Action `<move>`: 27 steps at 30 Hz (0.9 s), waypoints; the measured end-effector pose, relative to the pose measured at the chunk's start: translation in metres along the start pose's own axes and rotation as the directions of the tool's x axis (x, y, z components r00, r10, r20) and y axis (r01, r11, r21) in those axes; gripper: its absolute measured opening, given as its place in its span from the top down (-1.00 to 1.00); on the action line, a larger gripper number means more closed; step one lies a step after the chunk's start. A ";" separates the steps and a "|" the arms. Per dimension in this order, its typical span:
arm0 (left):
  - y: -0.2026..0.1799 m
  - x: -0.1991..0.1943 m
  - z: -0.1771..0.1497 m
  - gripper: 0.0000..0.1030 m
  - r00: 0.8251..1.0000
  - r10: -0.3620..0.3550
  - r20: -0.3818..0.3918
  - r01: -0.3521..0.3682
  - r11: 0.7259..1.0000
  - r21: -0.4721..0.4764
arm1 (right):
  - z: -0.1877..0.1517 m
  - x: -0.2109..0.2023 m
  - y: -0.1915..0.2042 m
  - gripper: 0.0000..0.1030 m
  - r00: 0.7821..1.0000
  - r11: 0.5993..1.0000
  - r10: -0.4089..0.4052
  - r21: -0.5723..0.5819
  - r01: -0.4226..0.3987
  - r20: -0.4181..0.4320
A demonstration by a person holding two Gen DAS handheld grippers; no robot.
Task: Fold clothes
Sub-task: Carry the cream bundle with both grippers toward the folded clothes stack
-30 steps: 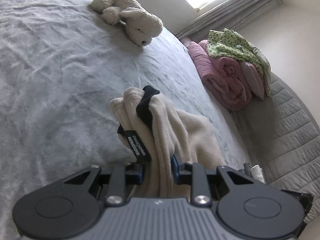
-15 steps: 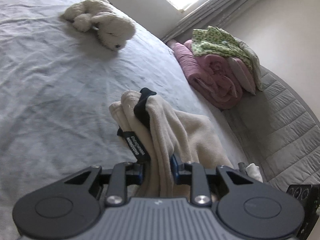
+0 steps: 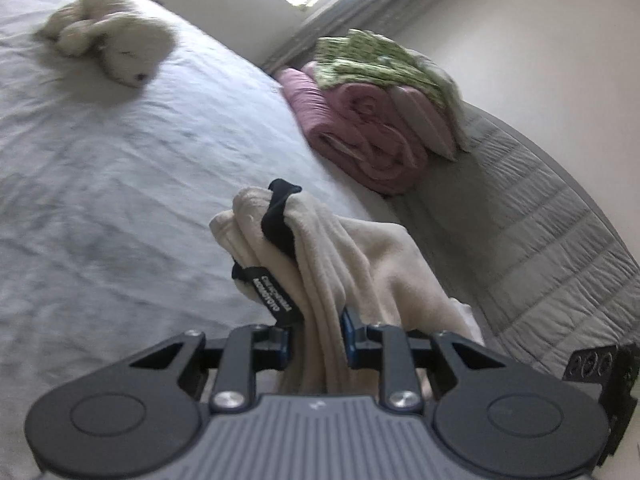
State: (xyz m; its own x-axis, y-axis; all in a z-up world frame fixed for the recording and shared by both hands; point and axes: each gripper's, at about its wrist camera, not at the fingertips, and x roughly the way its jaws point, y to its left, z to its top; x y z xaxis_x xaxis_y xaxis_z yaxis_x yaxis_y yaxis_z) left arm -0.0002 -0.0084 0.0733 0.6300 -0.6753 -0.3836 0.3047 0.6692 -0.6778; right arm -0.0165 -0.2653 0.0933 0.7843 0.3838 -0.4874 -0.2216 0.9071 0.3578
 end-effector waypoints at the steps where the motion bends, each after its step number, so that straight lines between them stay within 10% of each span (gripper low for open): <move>1: -0.006 0.002 -0.001 0.53 1.000 -0.008 0.001 0.008 1.000 0.007 | 0.001 -0.006 -0.004 0.02 1.000 1.000 0.001 0.003 -0.001 0.007; 27: -0.211 0.144 -0.040 0.55 0.974 -0.226 0.009 0.223 0.966 0.128 | 0.050 -0.162 -0.172 0.02 0.952 0.987 -0.158 0.036 0.154 0.264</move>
State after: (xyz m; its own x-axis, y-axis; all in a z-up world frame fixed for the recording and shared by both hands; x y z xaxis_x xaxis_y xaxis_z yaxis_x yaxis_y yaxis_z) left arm -0.0021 -0.2591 0.1362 0.5511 -0.8064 -0.2144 0.5269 0.5355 -0.6600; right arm -0.0759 -0.4920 0.1507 0.9341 0.1766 -0.3102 -0.0774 0.9486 0.3069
